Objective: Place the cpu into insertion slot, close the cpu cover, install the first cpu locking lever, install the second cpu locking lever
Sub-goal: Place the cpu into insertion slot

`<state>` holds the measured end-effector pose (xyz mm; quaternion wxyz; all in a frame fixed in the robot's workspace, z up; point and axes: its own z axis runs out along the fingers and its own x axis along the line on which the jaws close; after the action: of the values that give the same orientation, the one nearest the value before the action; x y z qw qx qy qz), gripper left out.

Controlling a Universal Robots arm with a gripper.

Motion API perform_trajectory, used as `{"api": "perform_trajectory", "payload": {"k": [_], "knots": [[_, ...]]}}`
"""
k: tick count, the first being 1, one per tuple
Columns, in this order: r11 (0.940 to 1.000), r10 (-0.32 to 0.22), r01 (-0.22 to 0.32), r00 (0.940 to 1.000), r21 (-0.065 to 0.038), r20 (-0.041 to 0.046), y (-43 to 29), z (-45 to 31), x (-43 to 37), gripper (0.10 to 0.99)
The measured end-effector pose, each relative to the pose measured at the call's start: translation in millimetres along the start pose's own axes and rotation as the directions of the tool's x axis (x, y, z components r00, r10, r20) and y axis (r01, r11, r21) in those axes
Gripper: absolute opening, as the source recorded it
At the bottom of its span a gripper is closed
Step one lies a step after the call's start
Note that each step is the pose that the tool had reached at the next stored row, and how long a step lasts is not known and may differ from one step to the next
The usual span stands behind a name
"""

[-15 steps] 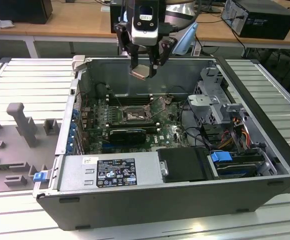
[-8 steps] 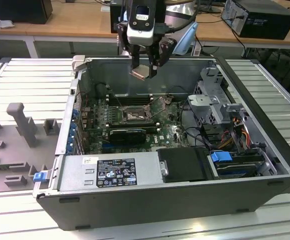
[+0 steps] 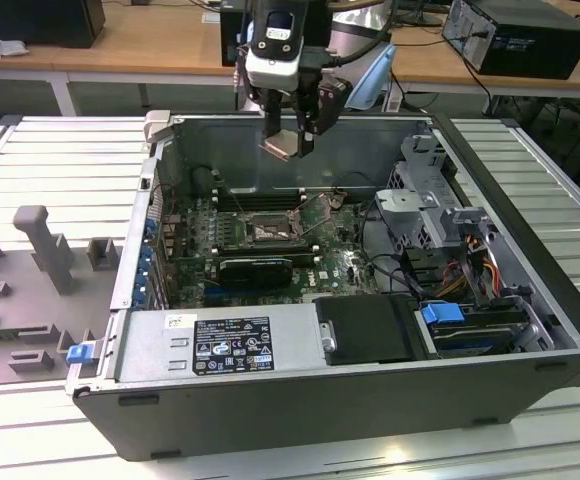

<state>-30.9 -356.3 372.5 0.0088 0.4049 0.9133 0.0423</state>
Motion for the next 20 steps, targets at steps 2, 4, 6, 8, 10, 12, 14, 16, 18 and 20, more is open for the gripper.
{"api": "perform_trajectory", "payload": {"k": [2, 4, 6, 8, 10, 12, 14, 16, 18, 20], "knots": [[0.9999, 0.012, -0.012, 0.9999, 0.0, 0.001, 0.0, 0.0, 0.0, 0.537], [0.9994, 0.034, -0.034, 0.9994, -0.001, 0.0029, 0.0, 0.0, 0.0, 0.537], [0.9985, 0.055, -0.055, 0.9985, -0.001, 0.0046, 0.0, 0.1, 0.0, 0.537], [0.9965, 0.083, -0.083, 0.9965, -0.002, 0.007, 0.0, 0.1, 0.0, 0.537], [0.9949, 0.101, -0.101, 0.9948, -0.002, 0.0085, 0.0, 0.1, 0.0, 0.537], [0.9921, 0.126, -0.126, 0.992, -0.003, 0.0105, 0.0, 0.2, 0.0, 0.537], [0.9891, 0.147, -0.147, 0.9891, -0.004, 0.0123, 0.0, 0.2, 0.0, 0.537], [0.9858, 0.168, -0.168, 0.9857, -0.004, 0.0141, 0.0, 0.2, 0.0, 0.537], [0.983, 0.184, -0.184, 0.9828, -0.005, 0.0154, 0.0, 0.2, 0.0, 0.537], [0.9802, 0.198, -0.198, 0.9801, -0.005, 0.0166, 0.0, 0.2, 0.0, 0.537]]}}
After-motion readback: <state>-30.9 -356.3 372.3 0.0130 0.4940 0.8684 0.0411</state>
